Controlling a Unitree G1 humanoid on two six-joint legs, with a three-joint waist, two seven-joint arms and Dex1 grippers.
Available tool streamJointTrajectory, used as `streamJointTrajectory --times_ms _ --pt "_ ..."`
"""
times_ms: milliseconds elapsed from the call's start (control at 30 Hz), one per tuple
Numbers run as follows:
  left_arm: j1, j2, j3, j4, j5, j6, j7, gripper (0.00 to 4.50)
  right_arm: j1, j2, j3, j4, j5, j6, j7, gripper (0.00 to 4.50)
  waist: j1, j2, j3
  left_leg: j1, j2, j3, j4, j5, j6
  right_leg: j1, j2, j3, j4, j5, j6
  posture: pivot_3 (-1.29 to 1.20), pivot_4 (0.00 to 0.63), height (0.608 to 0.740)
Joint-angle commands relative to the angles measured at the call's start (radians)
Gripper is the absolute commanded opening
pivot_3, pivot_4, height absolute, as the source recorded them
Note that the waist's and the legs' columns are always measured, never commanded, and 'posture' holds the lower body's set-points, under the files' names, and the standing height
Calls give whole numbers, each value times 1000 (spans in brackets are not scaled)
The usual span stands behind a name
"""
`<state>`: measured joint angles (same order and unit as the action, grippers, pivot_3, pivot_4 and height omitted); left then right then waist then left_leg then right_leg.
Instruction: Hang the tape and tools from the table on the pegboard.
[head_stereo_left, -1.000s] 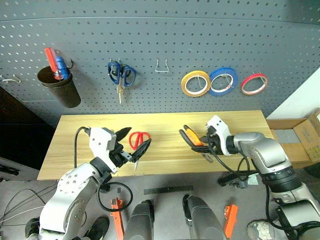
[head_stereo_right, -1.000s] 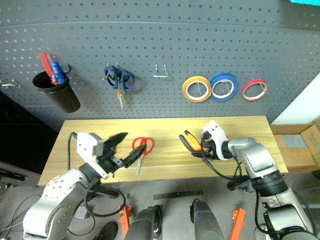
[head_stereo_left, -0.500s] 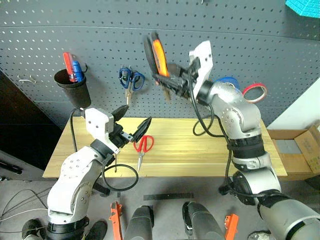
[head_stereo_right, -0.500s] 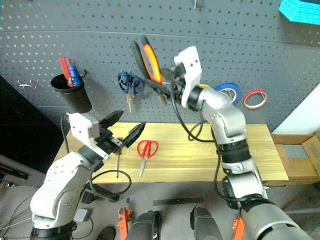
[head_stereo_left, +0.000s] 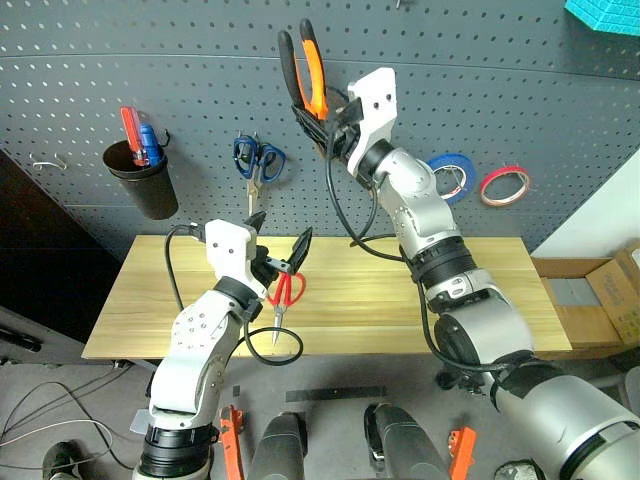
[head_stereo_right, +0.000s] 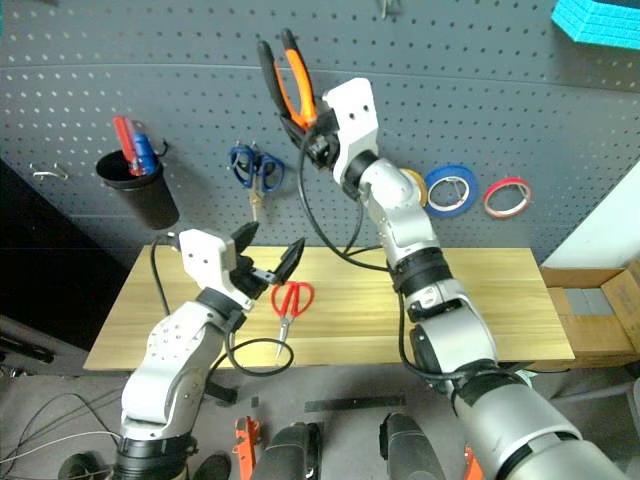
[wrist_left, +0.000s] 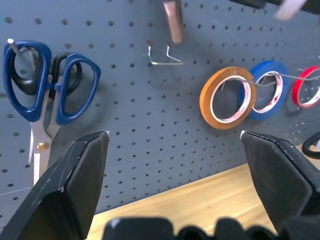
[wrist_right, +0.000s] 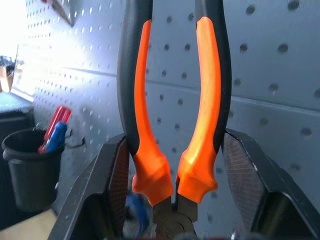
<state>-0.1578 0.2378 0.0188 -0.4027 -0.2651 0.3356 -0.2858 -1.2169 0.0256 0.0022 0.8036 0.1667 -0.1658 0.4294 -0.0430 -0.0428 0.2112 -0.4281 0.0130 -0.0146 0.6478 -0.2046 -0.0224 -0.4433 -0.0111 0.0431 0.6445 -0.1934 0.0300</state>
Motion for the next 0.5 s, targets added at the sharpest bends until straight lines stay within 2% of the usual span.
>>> streamJointTrajectory --times_ms 33,300,500 --pt "12 -14 -20 -37 10 -17 8 4500 -71 15 -29 44 -6 -100 -35 2253 1 1 2 0 0 0 -1 0 0 0 0 0 0 0 0 -14 233 740" --pt "49 -31 -41 -117 9 23 38 4500 -130 27 -63 212 -34 -207 -138 2253 5 4 24 2 1 -2 -2 0 0 0 1 -2 1 -3 -4 1 268 740" --pt "100 -22 -39 -142 75 -11 77 4500 -171 15 -93 282 -46 -270 -239 2253 8 5 51 2 1 -2 -3 0 0 0 1 -1 1 -3 -5 17 296 740"
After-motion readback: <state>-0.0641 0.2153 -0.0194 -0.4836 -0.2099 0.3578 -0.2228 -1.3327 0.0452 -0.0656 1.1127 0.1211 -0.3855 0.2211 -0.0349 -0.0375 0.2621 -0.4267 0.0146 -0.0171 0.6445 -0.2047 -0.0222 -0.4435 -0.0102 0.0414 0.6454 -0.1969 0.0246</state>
